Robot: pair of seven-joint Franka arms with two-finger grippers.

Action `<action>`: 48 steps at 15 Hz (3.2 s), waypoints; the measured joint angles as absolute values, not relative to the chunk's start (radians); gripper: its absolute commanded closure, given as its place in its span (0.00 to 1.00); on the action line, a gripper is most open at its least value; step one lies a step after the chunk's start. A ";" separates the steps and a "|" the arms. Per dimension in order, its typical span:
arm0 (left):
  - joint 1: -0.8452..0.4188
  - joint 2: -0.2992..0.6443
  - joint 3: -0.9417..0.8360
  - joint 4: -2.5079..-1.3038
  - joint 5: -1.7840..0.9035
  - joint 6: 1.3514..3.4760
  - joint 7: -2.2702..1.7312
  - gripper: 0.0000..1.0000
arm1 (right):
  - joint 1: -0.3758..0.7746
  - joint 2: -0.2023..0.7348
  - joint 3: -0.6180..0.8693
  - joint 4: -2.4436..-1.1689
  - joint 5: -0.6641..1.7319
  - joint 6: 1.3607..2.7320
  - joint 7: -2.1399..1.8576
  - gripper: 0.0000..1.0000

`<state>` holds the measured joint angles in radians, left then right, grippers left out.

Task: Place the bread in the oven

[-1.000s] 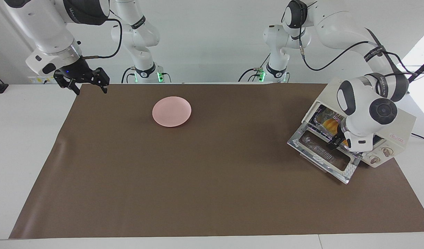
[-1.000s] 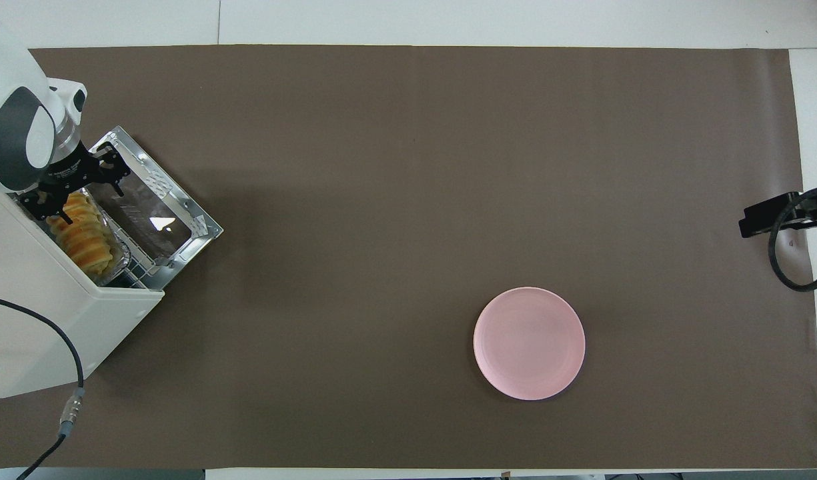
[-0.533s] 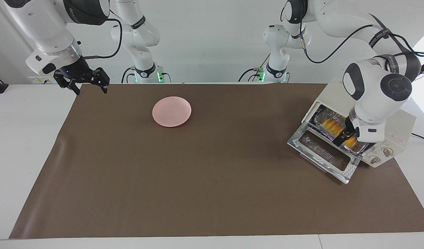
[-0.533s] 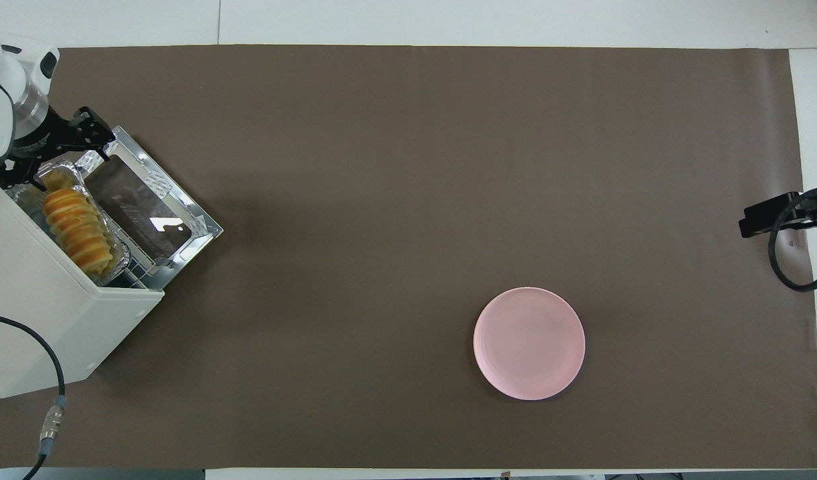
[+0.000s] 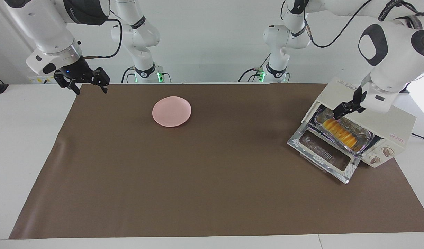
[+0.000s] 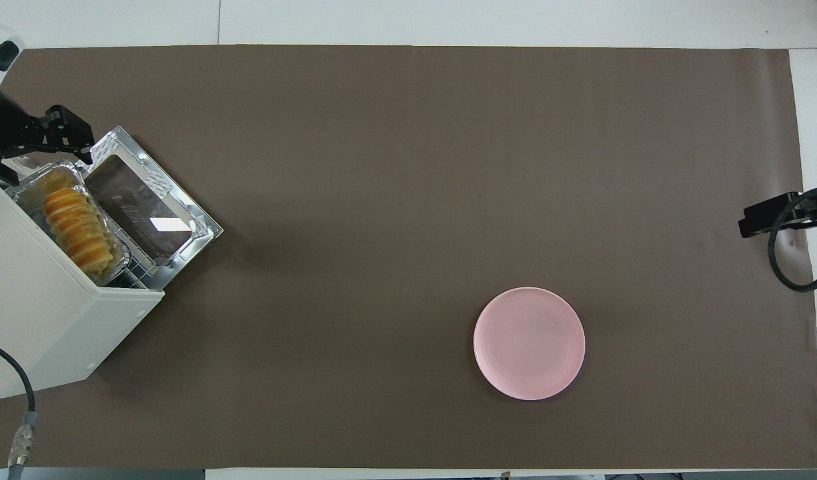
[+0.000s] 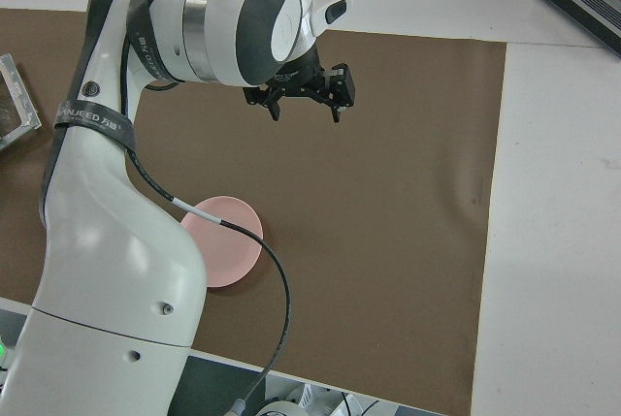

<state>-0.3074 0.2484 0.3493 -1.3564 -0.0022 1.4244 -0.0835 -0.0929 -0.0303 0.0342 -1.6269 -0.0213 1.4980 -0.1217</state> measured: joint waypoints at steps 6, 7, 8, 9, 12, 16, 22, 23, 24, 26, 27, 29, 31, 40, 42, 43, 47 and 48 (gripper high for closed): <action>-0.306 0.130 0.343 -1.514 -0.006 1.385 0.057 0.00 | -0.093 -0.030 0.034 -1.627 -0.021 1.498 -0.122 0.00; -0.296 0.113 0.333 -1.530 -0.006 1.385 0.068 0.00 | -0.093 -0.030 0.034 -1.627 -0.021 1.498 -0.122 0.00; -0.270 0.103 0.306 -1.541 -0.006 1.385 0.074 0.00 | -0.093 -0.030 0.034 -1.627 -0.021 1.498 -0.122 0.00; -0.232 0.094 0.266 -1.552 -0.006 1.385 0.077 0.00 | -0.093 -0.030 0.034 -1.627 -0.021 1.498 -0.122 0.00; -0.160 0.078 0.185 -1.581 -0.006 1.388 0.080 0.00 | -0.093 -0.030 0.034 -1.627 -0.021 1.498 -0.122 0.00; -0.159 0.060 0.182 -1.595 -0.006 1.389 0.080 0.00 | -0.093 -0.030 0.034 -1.627 -0.021 1.498 -0.122 0.00; -0.158 0.012 0.180 -1.639 -0.006 1.426 0.059 0.00 | -0.093 -0.030 0.034 -1.627 -0.021 1.498 -0.122 0.00; -0.158 0.010 0.179 -1.641 -0.006 1.431 0.050 0.00 | -0.093 -0.030 0.034 -1.627 -0.021 1.498 -0.122 0.00; -0.158 0.010 0.178 -1.642 -0.006 1.436 0.045 0.00 | -0.093 -0.030 0.034 -1.627 -0.021 1.498 -0.122 0.00; -0.158 0.010 0.176 -1.644 -0.006 1.439 0.043 0.00 | -0.093 -0.030 0.034 -1.627 -0.021 1.498 -0.122 0.00; -0.158 0.010 0.176 -1.644 -0.006 1.448 0.043 0.00 | -0.093 -0.030 0.034 -1.627 -0.021 1.498 -0.122 0.00; -0.158 0.010 0.175 -1.644 -0.006 1.482 0.043 0.00 | -0.093 -0.030 0.034 -1.627 -0.021 1.498 -0.122 0.00; -0.158 0.010 0.172 -1.645 -0.006 1.492 0.043 0.00 | -0.093 -0.030 0.034 -1.627 -0.021 1.498 -0.122 0.00; -0.146 0.010 0.122 -1.614 0.010 1.495 0.041 0.00 | -0.093 -0.030 0.034 -1.627 -0.021 1.498 -0.122 0.00; -0.144 0.010 0.122 -1.610 0.010 1.500 0.041 0.00 | -0.093 -0.030 0.034 -1.627 -0.021 1.498 -0.122 0.00; -0.144 0.010 0.122 -1.608 0.010 1.507 0.041 0.00 | -0.093 -0.030 0.034 -1.627 -0.021 1.498 -0.122 0.00; -0.142 0.010 0.121 -1.608 0.010 1.559 0.041 0.00 | -0.093 -0.030 0.034 -1.627 -0.021 1.498 -0.122 0.00; -0.142 0.011 0.121 -1.608 0.010 1.569 0.041 0.00 | -0.093 -0.030 0.034 -1.627 -0.021 1.498 -0.122 0.00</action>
